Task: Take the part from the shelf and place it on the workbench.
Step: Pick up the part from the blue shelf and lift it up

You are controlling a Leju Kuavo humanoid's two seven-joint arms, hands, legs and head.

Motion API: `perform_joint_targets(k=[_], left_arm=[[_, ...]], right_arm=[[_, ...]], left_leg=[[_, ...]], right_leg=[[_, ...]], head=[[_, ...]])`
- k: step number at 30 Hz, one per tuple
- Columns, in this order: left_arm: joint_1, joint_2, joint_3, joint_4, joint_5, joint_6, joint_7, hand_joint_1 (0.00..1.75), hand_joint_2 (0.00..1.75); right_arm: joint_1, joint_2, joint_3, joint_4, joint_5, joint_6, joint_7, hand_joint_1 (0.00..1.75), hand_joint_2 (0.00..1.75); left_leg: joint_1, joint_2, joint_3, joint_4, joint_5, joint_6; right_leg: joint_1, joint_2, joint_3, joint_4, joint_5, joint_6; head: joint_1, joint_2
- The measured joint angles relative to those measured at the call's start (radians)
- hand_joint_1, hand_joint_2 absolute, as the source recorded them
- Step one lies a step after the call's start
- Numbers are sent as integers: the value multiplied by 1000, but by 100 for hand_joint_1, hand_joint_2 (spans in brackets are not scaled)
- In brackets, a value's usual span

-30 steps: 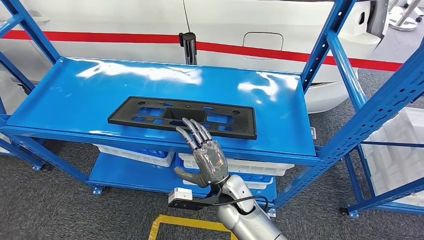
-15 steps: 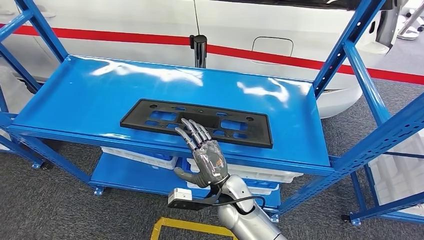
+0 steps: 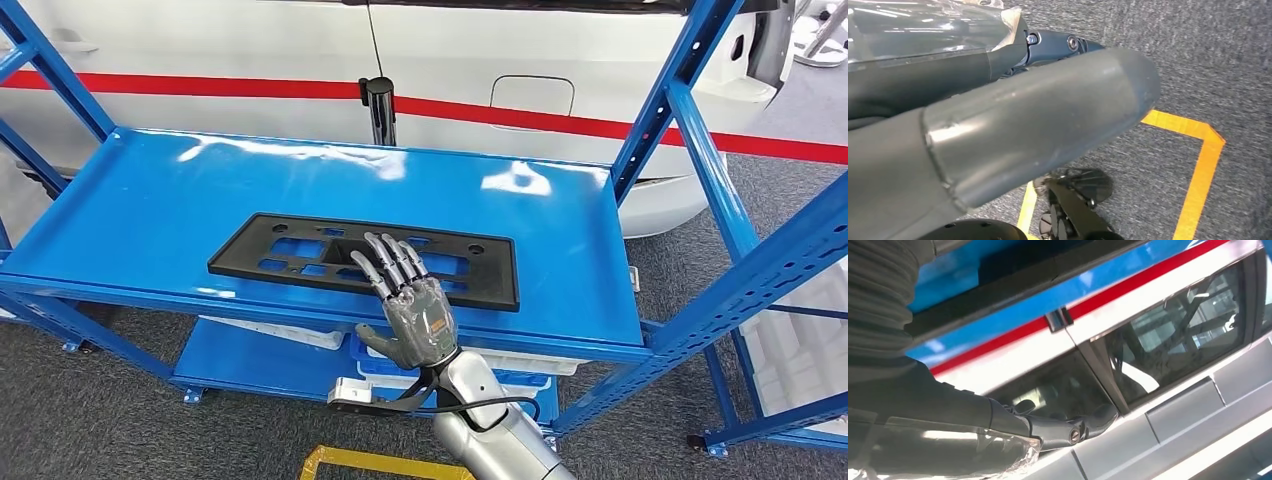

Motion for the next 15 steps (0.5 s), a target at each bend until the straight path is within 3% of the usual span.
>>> perform_joint_targets(k=[2, 3, 7, 9, 12, 13, 14, 15], left_arm=[[-1, 1, 2, 0, -2, 0, 0, 0, 0], [-1, 1, 3, 0, -4, 0, 0, 0, 0], [-3, 1, 3, 0, -10, -3, 1, 0, 0], [-4, 1, 3, 0, -12, -4, 1, 0, 0], [-6, 1, 3, 0, -13, -5, 2, 0, 0], [-6, 0, 3, 0, -13, -6, 2, 0, 0], [-5, 0, 3, 0, -15, -7, 3, 0, 0], [-5, -1, 3, 0, -16, -9, 3, 0, 0]], right_arm=[[0, 5, -7, 0, 40, -4, 8, 0, 175], [1, 7, -11, 0, 49, -4, 9, 0, 175], [7, 15, -25, -6, 63, -5, 10, 0, 175], [8, 17, -30, -9, 60, -5, 9, 0, 175], [19, 16, -36, -10, 55, -5, 6, 0, 175], [23, 15, -38, -10, 53, -5, 5, 0, 175], [25, 15, -39, -10, 51, -5, 4, 0, 175], [26, 15, -40, -10, 50, -5, 3, 0, 175]], left_leg=[[-4, 0, 58, -129, 60, 12], [-6, 0, 72, -162, 68, 16], [-10, 1, 84, -187, 69, 37], [-5, 3, 93, -198, 73, 47], [-6, 2, 96, -199, 69, 52], [-5, 1, 97, -199, 68, 50], [-4, 0, 100, -198, 66, 48], [-3, -2, 103, -198, 63, 44]], right_leg=[[5, 3, 6, 0, -7, 5], [7, 3, 7, 1, -10, 9], [8, 2, -2, 10, -21, 28], [7, 0, -39, 86, -57, 29], [2, 0, -144, 280, -123, 32], [-1, 0, -157, 297, -120, 40], [-4, 0, -148, 269, -100, 51], [-8, -2, -120, 206, -70, 62]], head=[[1, 0], [1, 0], [1, 0], [2, 0], [3, 0], [3, 0], [3, 0], [3, 0]])
